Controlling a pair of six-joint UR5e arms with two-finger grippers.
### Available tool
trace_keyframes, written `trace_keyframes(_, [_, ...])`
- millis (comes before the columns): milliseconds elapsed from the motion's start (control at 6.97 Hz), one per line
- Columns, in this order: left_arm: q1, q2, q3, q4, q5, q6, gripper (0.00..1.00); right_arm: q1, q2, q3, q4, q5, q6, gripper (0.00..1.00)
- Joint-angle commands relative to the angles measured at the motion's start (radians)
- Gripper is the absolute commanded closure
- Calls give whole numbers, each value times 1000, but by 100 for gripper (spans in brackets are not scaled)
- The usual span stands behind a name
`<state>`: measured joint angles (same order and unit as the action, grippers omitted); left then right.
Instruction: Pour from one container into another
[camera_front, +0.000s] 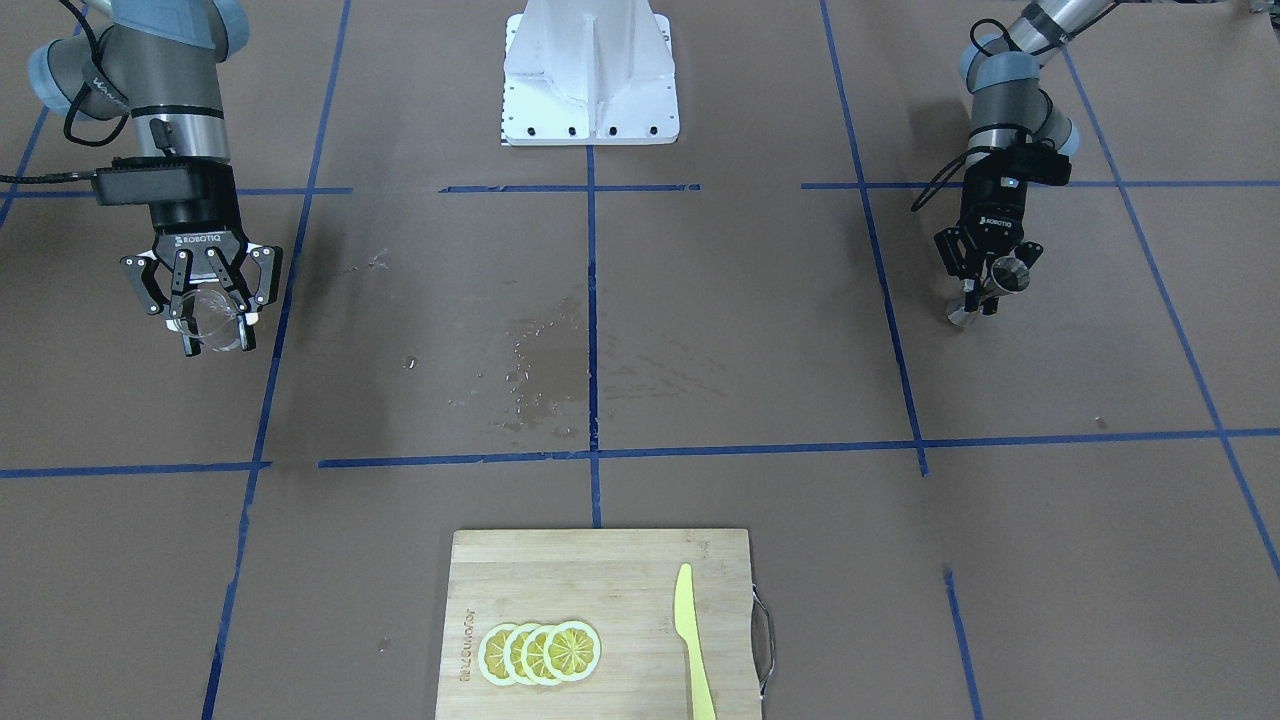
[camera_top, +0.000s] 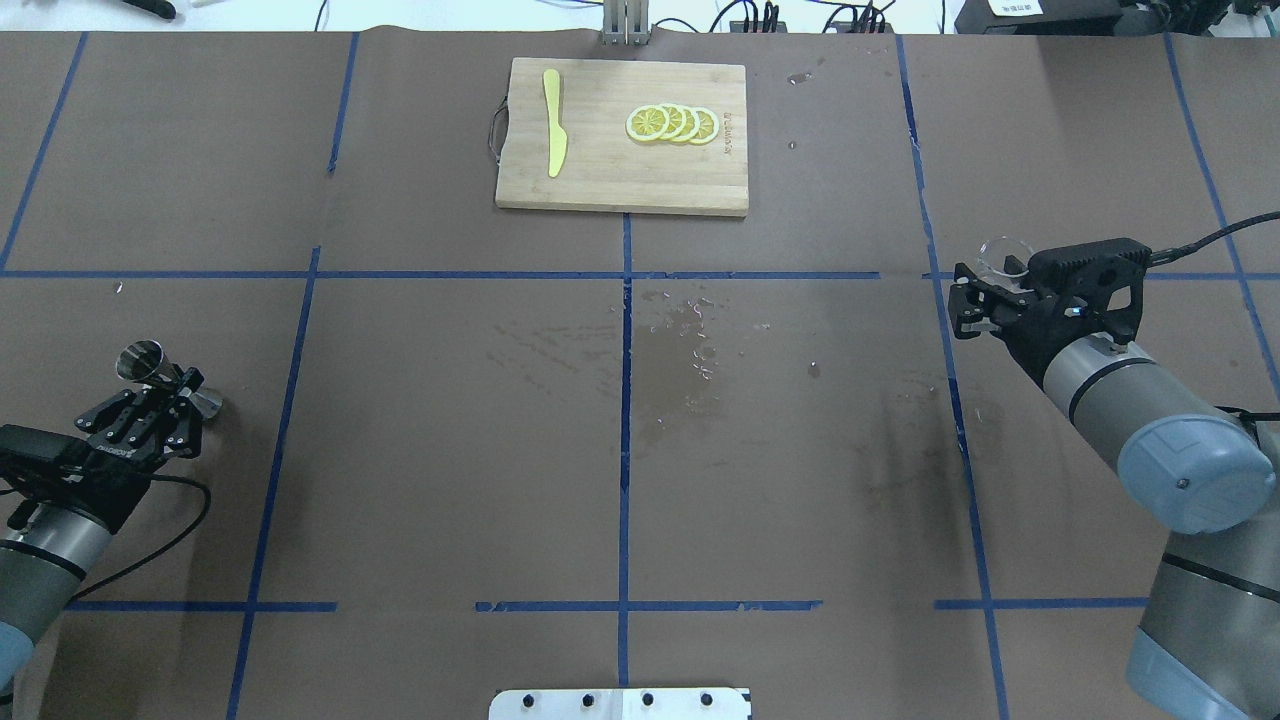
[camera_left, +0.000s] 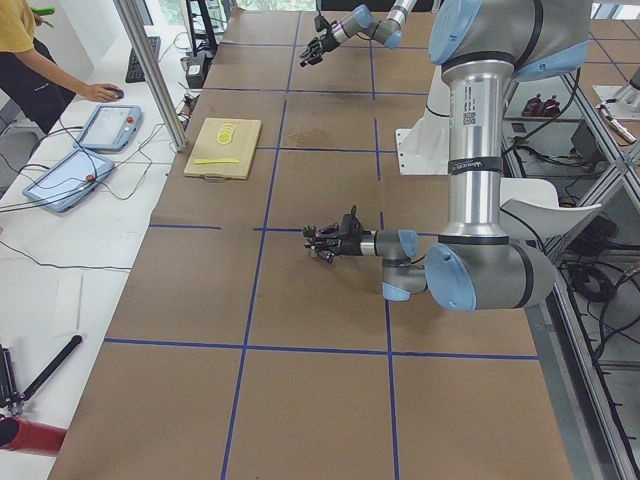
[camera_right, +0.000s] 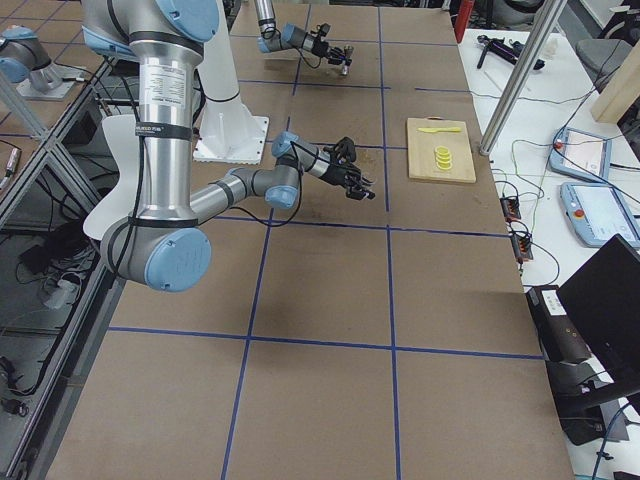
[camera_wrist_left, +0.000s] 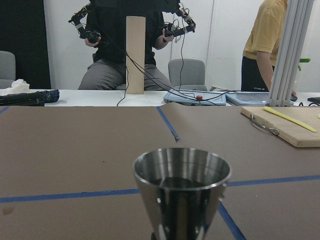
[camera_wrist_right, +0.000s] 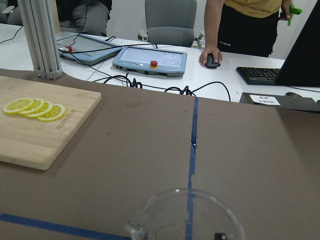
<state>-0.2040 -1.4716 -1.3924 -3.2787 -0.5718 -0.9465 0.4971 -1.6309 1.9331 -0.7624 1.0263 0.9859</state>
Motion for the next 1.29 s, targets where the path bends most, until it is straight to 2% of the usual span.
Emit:
trace_keyframes(0, [3, 1, 0, 1, 0, 0, 99, 0, 0, 1, 0, 0, 0, 89])
trace_keyframes(574, [12, 1, 3, 2, -2, -2, 93, 0, 3, 4, 0, -2, 2, 88])
trace_keyframes(1148, [17, 2, 6, 14, -3, 0, 81, -2, 5, 4, 0, -2, 5, 87])
